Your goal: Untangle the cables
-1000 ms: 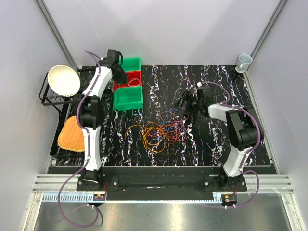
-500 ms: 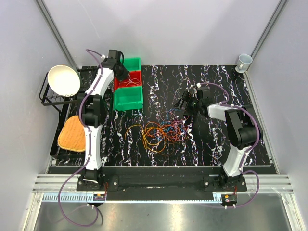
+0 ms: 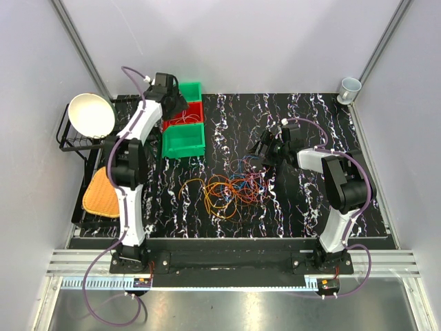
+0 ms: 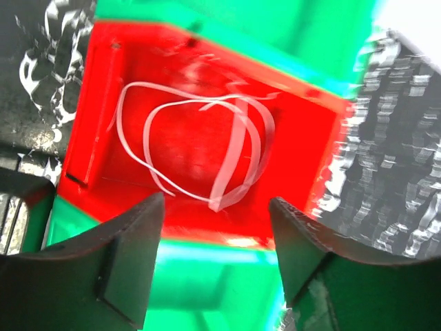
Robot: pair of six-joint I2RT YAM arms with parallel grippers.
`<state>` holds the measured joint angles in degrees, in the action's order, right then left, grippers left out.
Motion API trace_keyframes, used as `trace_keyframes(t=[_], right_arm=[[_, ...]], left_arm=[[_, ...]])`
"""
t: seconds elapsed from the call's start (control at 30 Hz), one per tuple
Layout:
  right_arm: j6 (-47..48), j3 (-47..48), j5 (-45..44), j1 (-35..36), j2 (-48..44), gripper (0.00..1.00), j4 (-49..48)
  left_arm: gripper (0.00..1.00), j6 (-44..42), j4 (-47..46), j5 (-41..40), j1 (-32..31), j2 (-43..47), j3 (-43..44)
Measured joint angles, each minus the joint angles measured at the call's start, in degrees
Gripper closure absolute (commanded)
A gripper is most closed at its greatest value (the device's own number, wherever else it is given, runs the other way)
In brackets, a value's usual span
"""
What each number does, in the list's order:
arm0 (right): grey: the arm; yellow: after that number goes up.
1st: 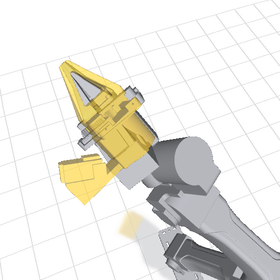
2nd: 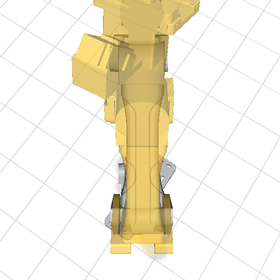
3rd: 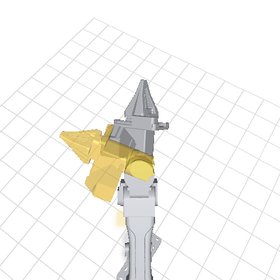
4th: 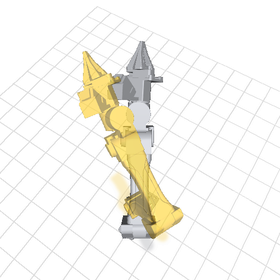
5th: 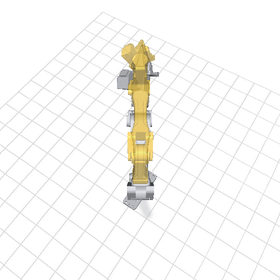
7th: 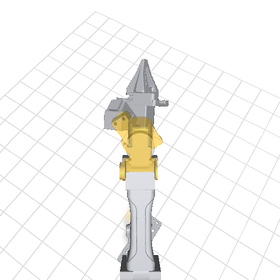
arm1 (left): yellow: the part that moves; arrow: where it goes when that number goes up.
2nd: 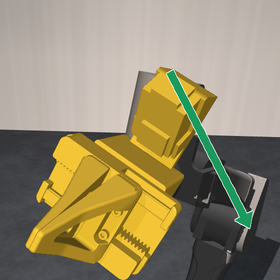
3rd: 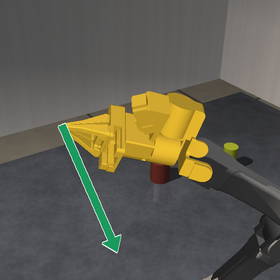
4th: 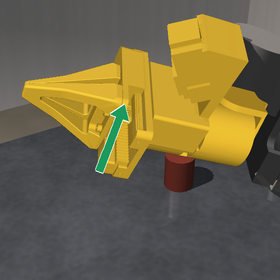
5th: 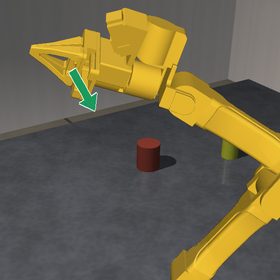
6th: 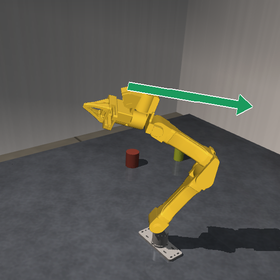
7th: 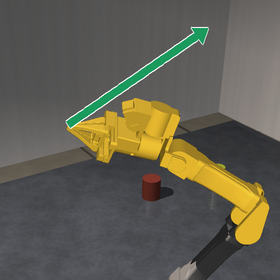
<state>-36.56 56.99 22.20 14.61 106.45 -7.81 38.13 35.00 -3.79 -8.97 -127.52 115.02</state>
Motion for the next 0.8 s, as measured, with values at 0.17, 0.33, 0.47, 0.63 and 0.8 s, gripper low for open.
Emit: trace_keyframes(t=[0.17,0.33,0.47,0.63,0.8], right_arm=[[0.0,0.0,0.0,0.0,0.0,0.07,0.0],[0.0,0.0,0.0,0.0,0.0,0.07,0.0],[0.0,0.0,0.0,0.0,0.0,0.07,-0.1],[0.0,0.0,0.0,0.0,-0.1,0.07,-1.0],[0.0,0.0,0.0,0.0,-0.5,0.07,-1.4]], left_arm=[[0.22,-2.9,0.0,-3.7,-3.5,7.6,0.0],[0.18,-6.6,0.9,-9.2,-9.4,15.9,0.0],[0.19,-9.2,0.8,-13.7,-15.6,26.8,-8.0],[0.22,-9.2,1.6,-16.6,-20.0,36.4,-21.6],[0.27,-6.6,3.0,-18.7,-25.6,44.4,-36.7]])
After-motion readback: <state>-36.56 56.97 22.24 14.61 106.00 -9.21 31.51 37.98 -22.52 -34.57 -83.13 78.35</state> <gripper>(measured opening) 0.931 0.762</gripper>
